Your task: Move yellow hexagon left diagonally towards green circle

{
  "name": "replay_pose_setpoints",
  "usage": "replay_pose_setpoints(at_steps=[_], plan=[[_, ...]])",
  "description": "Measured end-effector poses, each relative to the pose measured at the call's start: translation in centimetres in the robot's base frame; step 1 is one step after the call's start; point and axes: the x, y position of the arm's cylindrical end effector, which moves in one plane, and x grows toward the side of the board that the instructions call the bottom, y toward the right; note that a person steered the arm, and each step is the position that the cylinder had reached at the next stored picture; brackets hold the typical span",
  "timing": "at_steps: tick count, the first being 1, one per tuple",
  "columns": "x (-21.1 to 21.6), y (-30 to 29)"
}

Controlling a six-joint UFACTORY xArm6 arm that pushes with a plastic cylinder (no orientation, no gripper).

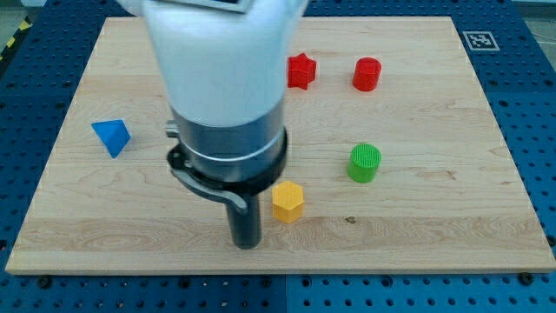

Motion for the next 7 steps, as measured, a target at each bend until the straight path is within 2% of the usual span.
replay_pose_setpoints(at_steps=[2, 4, 7], plan=[[-2.8, 0.4], [-3.0, 0.8], [-3.0, 4.8]])
